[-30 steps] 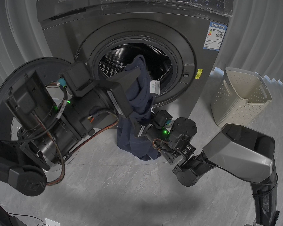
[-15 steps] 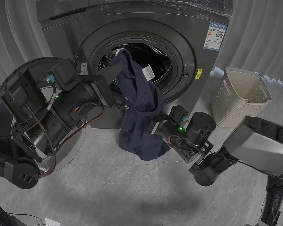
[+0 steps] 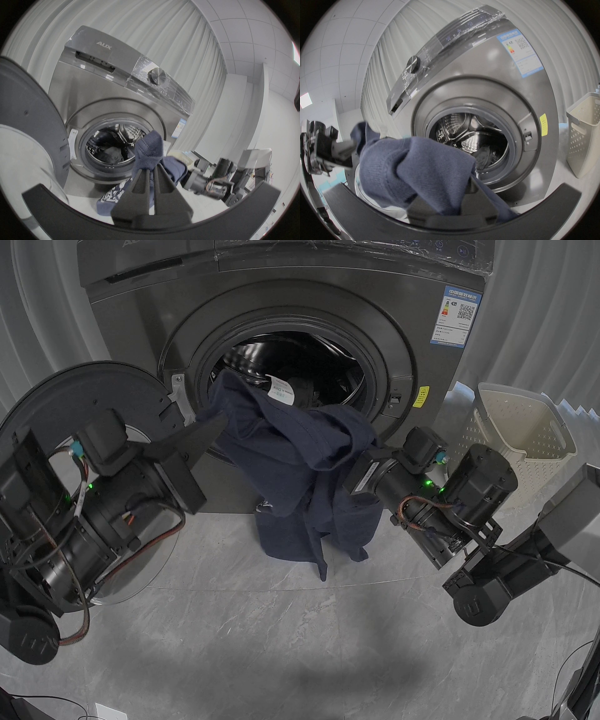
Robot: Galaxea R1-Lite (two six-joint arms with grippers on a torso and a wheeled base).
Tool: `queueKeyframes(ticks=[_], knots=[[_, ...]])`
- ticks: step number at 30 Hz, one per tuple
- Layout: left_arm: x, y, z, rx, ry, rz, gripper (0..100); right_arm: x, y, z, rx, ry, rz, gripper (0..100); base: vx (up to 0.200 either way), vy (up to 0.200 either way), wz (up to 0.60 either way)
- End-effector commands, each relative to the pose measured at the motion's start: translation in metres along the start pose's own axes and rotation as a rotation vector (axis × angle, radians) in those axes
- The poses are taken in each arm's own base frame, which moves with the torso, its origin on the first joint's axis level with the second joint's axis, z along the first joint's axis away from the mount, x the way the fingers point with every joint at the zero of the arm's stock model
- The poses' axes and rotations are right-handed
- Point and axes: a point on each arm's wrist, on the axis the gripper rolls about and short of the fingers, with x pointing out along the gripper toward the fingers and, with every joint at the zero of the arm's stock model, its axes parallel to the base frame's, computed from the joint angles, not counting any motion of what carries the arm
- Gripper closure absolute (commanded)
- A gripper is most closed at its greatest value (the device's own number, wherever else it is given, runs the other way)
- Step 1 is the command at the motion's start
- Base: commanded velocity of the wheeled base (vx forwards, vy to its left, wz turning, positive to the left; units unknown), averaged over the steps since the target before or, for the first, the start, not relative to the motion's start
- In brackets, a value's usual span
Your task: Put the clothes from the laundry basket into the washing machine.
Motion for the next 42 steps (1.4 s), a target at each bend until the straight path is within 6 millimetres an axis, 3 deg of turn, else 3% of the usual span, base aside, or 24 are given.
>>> queueKeyframes(ticks=[1, 10, 17, 18, 22, 30, 34, 38, 42], knots=[[-0.015, 0.002, -0.015, -0.004, 0.063, 0.001, 100, 0.000, 0.007, 0.026, 0.014, -0.069, 0.018, 100, 0.000, 0.000, 0.00], [-0.023, 0.003, -0.033, -0.039, 0.146, 0.008, 100, 0.006, 0.012, 0.037, 0.022, -0.116, 0.033, 100, 0.000, 0.000, 0.00], [-0.021, 0.003, -0.072, -0.045, 0.296, 0.003, 100, 0.008, 0.019, 0.040, 0.038, -0.132, 0.048, 100, 0.000, 0.000, 0.00], [-0.017, 0.003, -0.078, -0.047, 0.310, 0.001, 0, 0.008, 0.019, 0.039, 0.038, -0.132, 0.046, 100, 0.000, 0.000, 0.00], [-0.012, -0.002, -0.087, -0.081, 0.334, -0.011, 0, 0.008, 0.017, 0.040, 0.041, -0.135, 0.041, 100, 0.000, 0.000, 0.00], [-0.037, -0.013, -0.110, -0.089, 0.466, -0.062, 0, 0.007, 0.019, 0.048, 0.045, -0.150, 0.044, 100, 0.000, 0.000, 0.00], [-0.033, -0.012, -0.125, -0.083, 0.514, -0.053, 0, 0.009, 0.021, 0.049, 0.050, -0.153, 0.051, 100, 0.000, 0.000, 0.00], [-0.010, -0.009, -0.141, -0.079, 0.479, -0.047, 0, 0.008, 0.028, 0.046, 0.059, -0.146, 0.064, 100, 0.000, 0.000, 0.00], [0.028, -0.001, -0.158, -0.057, 0.325, -0.040, 0, 0.006, 0.036, 0.048, 0.077, -0.147, 0.081, 100, 0.000, 0.000, 0.00]])
